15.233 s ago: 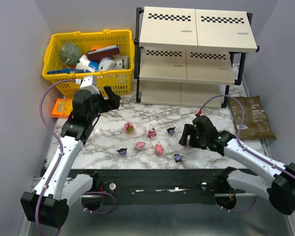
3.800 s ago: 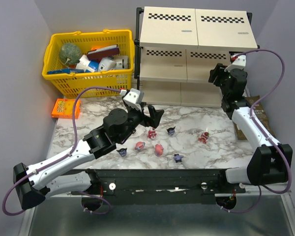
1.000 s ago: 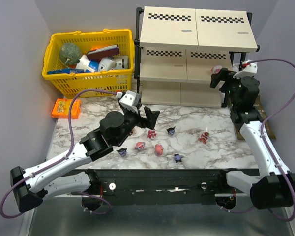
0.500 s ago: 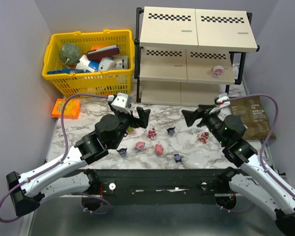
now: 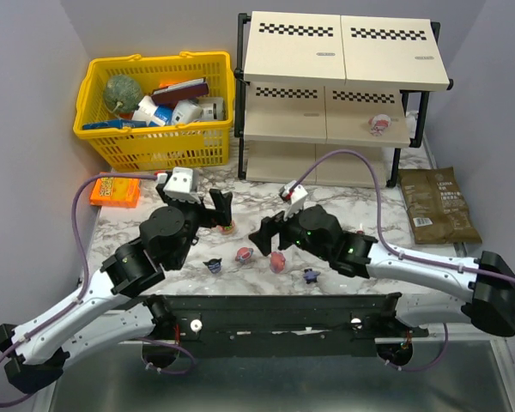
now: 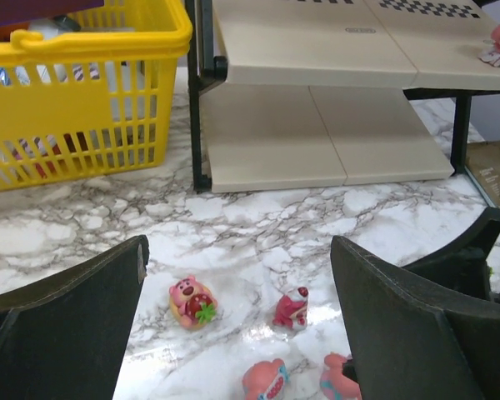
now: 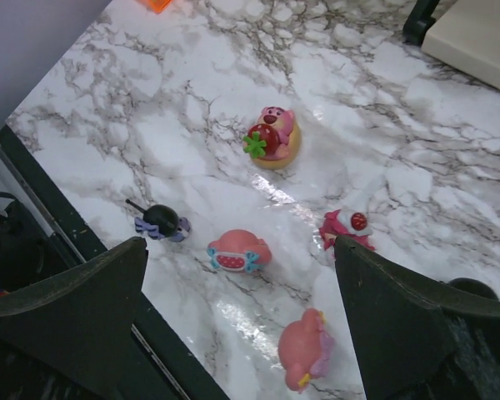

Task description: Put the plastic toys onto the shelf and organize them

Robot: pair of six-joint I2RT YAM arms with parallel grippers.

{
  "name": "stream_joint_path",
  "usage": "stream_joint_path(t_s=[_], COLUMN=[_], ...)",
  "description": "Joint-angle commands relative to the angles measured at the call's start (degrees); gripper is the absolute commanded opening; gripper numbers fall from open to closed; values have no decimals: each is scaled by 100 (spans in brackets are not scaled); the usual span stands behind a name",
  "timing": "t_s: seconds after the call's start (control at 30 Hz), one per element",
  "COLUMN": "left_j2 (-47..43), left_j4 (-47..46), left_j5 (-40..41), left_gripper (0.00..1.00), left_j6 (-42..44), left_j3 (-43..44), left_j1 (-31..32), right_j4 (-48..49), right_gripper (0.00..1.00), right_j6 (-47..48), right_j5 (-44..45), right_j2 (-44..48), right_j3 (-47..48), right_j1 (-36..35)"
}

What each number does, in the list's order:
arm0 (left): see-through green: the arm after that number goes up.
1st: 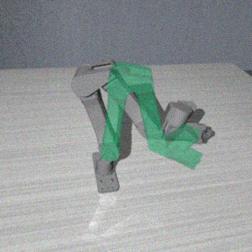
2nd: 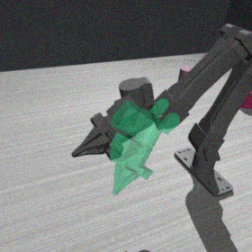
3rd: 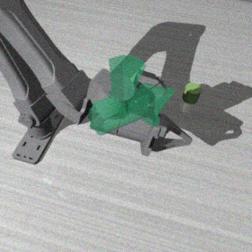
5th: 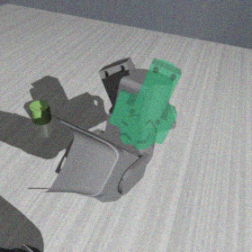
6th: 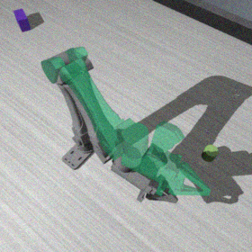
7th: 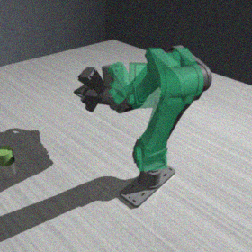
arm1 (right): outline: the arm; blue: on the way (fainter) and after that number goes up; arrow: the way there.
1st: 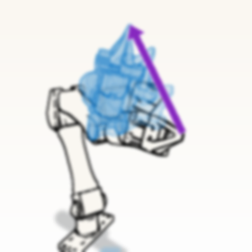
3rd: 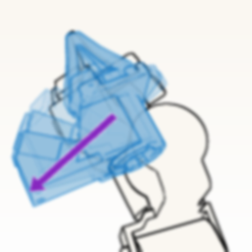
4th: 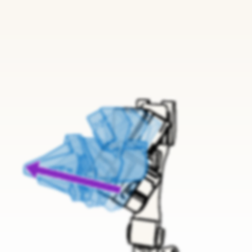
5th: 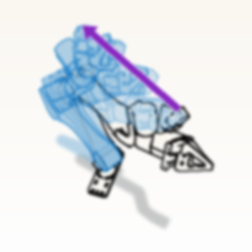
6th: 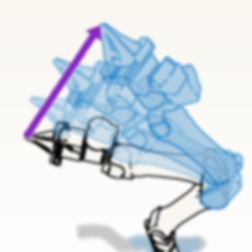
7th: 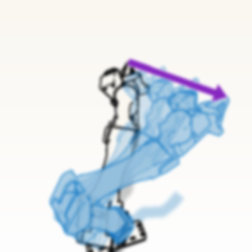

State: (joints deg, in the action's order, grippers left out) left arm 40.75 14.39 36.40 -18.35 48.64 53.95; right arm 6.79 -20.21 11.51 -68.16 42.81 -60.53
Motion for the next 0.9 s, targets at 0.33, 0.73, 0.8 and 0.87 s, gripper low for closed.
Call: stream_joint_path(t_s=[0.33, 0.73, 0.8, 0.87], left_j2=[-2018, -2019, -2001, -2018], left_j4=[2524, 2533, 2533, 2507], left_j5=[113, -634, -687, -748], left_gripper=[99, 99, 99, 99], left_j6=[-1724, -1523, -1505, -1479], left_j3=[-627, -654, -654, -663], left_j1=[-25, -34, -43, -43], right_j4=[42, -600, -600, -530], right_gripper=[100, 100, 100, 100], right_j6=[-1108, -1899, -1803, -1750], right_j5=[1239, 2523, 2479, 2444], right_j2=[-2447, -2685, -2755, -2816], right_j3=[1036, 923, 957, 1010], right_j1=[-1470, -1602, -1602, -1602])
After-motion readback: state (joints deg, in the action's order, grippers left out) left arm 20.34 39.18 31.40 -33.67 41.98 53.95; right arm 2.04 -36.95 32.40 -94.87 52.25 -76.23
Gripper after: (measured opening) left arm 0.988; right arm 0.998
